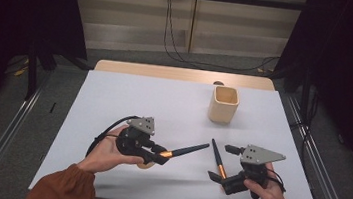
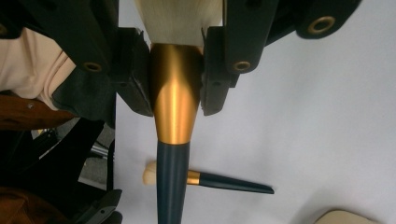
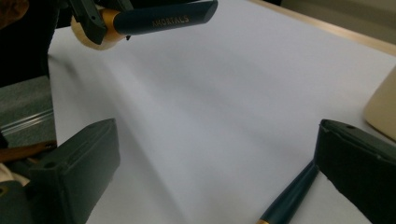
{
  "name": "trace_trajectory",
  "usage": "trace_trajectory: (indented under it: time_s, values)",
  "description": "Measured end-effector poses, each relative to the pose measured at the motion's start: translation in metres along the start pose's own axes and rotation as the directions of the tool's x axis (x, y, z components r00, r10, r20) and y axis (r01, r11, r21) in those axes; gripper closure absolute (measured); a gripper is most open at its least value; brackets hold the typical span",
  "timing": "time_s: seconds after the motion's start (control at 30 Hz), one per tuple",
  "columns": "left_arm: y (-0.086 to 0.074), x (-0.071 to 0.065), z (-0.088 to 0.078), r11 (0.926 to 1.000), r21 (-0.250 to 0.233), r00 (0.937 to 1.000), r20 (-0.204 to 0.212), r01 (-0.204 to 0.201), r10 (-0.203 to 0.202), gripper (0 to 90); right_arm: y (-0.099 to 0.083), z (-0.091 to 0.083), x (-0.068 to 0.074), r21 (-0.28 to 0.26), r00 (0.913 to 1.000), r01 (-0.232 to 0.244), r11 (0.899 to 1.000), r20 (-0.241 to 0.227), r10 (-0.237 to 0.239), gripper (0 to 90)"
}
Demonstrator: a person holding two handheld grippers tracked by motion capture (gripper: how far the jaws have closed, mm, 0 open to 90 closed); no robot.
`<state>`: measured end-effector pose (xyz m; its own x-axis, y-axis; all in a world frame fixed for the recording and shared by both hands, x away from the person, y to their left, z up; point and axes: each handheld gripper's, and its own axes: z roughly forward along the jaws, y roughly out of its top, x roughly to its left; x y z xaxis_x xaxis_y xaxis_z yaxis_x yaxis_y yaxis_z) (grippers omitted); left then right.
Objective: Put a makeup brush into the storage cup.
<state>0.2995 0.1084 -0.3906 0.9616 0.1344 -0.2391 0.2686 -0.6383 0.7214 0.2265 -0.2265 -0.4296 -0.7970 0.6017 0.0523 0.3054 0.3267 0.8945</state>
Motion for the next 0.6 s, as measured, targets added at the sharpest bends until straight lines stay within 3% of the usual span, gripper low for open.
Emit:
trace_trajectory:
  time_s: [0.17,0.3,0.43,0.53,0.6]
  values:
    - [0.001,-0.005,-0.002,0.9995,0.025,0.9998,0.009,-0.019,0.019,66.0,0.009,0.004,0.000,0.034,0.9994,0.031,0.999,-0.015,-0.031,0.6]
    - [0.000,-0.006,-0.002,0.9981,0.058,0.9998,0.001,-0.021,0.021,65.9,0.019,0.008,0.004,0.075,0.9958,0.051,0.996,-0.079,-0.045,0.7]
    - [0.001,-0.007,0.000,0.9944,0.097,0.9990,0.022,-0.041,0.039,66.0,0.028,0.013,0.006,0.092,0.9920,0.069,0.993,-0.112,-0.058,0.8]
    - [0.004,-0.007,0.000,0.9919,0.116,0.9984,0.026,-0.052,0.049,66.0,0.035,0.019,0.006,0.143,0.9876,0.094,0.985,-0.138,-0.074,1.1]
    - [0.005,-0.007,0.000,0.9909,0.123,0.9982,0.026,-0.056,0.053,66.1,0.039,0.023,0.006,0.203,0.9798,0.122,0.972,-0.181,-0.085,1.4]
